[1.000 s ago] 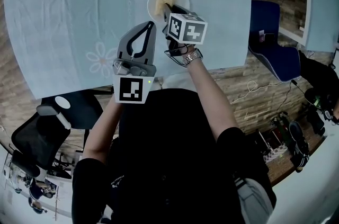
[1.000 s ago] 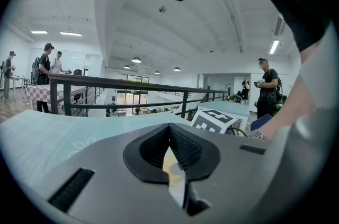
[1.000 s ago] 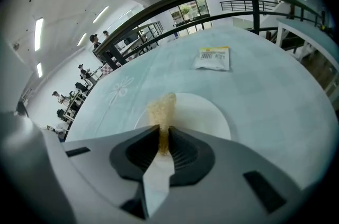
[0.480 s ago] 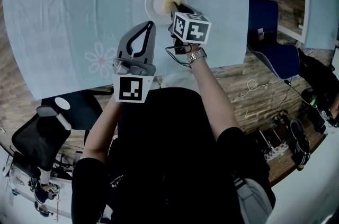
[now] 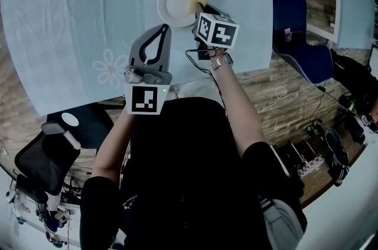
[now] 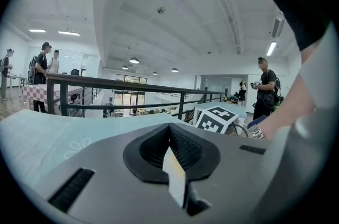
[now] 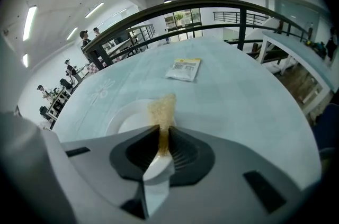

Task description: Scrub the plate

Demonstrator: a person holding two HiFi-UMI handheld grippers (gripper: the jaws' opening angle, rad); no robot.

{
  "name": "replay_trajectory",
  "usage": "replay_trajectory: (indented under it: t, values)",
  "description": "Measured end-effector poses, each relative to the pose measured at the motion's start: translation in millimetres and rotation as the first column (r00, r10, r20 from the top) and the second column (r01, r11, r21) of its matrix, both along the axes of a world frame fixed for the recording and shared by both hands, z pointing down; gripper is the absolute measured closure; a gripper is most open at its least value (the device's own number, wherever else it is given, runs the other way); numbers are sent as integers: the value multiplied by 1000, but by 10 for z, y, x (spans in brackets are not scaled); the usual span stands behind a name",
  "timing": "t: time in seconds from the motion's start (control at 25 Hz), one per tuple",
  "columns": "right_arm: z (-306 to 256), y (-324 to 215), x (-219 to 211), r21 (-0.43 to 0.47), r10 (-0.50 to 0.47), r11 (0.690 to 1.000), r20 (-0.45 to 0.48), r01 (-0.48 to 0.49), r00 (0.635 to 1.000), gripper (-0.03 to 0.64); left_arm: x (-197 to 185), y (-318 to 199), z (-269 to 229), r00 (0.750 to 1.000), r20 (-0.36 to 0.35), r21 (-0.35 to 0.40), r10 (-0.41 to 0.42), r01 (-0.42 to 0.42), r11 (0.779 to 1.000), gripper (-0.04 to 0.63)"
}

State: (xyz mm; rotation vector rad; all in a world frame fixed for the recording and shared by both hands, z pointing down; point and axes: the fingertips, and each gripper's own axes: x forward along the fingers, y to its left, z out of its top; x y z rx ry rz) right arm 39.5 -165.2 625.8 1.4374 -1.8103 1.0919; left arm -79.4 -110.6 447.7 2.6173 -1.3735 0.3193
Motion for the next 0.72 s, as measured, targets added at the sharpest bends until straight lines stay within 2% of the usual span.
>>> replay_trajectory:
  t: [0.32, 0.52, 0.72]
  values:
    - [-56, 5, 146, 22, 28, 999, -51, -27, 998, 563, 32, 63, -25, 1000, -16, 7, 16, -16, 1000, 583]
    - [-159, 22, 336, 32, 107, 994, -115, -104, 988, 563, 5, 126, -70, 999, -6, 16, 33, -33, 999, 583]
    - [-313, 32, 315, 61, 142, 989, -92, -137, 986, 563, -93, 174, -95, 1000, 0, 30, 23, -23, 999, 583]
